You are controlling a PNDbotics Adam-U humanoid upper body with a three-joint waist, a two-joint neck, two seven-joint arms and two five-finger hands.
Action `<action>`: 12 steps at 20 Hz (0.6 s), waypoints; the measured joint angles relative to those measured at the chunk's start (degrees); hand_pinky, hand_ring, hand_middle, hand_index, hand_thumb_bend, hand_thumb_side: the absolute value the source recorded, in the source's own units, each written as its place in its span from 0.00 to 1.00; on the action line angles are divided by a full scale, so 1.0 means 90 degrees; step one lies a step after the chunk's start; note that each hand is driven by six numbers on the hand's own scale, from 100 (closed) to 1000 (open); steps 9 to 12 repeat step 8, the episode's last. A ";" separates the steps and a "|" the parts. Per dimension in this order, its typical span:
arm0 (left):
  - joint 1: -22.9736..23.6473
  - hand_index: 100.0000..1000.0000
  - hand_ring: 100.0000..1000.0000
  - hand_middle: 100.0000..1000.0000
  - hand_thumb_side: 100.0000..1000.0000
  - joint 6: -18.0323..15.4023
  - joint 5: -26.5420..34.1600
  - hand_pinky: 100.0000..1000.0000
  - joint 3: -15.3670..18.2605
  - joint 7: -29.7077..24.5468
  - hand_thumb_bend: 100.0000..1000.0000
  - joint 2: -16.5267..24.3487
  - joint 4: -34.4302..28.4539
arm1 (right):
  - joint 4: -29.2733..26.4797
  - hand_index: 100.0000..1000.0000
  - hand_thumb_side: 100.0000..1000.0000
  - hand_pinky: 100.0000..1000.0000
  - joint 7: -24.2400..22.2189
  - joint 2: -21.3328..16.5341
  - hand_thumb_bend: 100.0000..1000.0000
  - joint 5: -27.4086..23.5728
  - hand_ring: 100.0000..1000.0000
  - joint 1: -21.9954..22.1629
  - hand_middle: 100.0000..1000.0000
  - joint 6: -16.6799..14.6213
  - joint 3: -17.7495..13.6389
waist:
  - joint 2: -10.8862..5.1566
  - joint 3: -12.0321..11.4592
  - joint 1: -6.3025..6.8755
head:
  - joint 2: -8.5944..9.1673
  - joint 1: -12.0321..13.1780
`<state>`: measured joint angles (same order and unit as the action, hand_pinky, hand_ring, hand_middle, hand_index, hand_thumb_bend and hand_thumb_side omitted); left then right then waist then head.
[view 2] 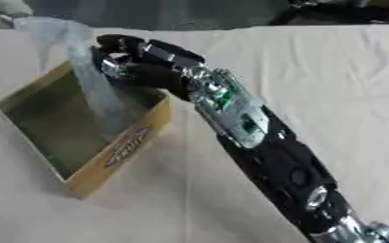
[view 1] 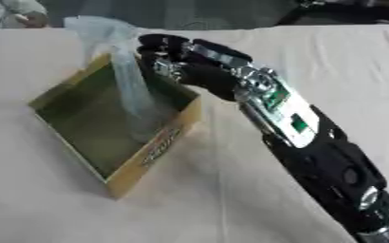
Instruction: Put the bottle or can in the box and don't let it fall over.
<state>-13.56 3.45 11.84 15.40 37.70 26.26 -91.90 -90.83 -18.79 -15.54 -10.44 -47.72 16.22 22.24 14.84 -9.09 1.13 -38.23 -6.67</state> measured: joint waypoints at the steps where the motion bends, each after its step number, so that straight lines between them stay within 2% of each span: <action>1: 0.0001 0.69 0.54 0.45 0.54 0.0005 -0.0014 0.90 0.0000 -0.0005 0.00 0.0000 -0.0014 | -0.0120 1.00 0.41 0.94 0.0032 -0.0073 0.00 -0.0069 0.91 0.0054 0.92 0.0040 -0.0011 | -0.0011 0.0036 0.0009 | 0.0001 0.0029; 2: 0.0009 0.69 0.54 0.45 0.54 0.0015 -0.0033 0.90 -0.0001 -0.0015 0.00 0.0003 -0.0036 | -0.0263 1.00 0.50 0.93 0.0074 -0.0158 0.00 -0.0149 0.91 0.0114 0.92 0.0083 -0.0038 | -0.0036 0.0079 0.0018 | 0.0005 0.0080; 3: 0.0014 0.69 0.54 0.45 0.54 0.0020 -0.0038 0.90 -0.0003 -0.0029 0.00 0.0003 -0.0059 | -0.0427 1.00 0.30 0.93 0.0126 -0.0268 0.00 -0.0247 0.91 0.0189 0.91 0.0135 -0.0079 | -0.0068 0.0129 0.0022 | 0.0011 0.0140; 5: 0.0030 0.69 0.54 0.45 0.54 0.0040 -0.0052 0.90 -0.0009 -0.0063 0.00 0.0025 -0.0114 | -0.0786 1.00 0.23 0.92 0.0240 -0.0552 0.00 -0.0468 0.91 0.0384 0.90 0.0249 -0.0199 | -0.0110 0.0219 0.0025 | 0.0013 0.0255; 8: 0.0043 0.69 0.54 0.45 0.54 0.0089 -0.0093 0.90 -0.0046 -0.0113 0.00 0.0056 -0.0171 | -0.1331 1.00 0.16 0.92 0.0430 -0.1056 0.00 -0.0737 0.91 0.0826 0.90 0.0409 -0.0489 | -0.0141 0.0354 0.0058 | 0.0011 0.0409; 12: 0.0043 0.69 0.54 0.45 0.54 0.0089 -0.0093 0.90 -0.0046 -0.0113 0.00 0.0056 -0.0171 | -0.1331 1.00 0.16 0.92 0.0430 -0.1056 0.00 -0.0737 0.91 0.0826 0.90 0.0409 -0.0489 | -0.0141 0.0354 0.0058 | 0.0011 0.0409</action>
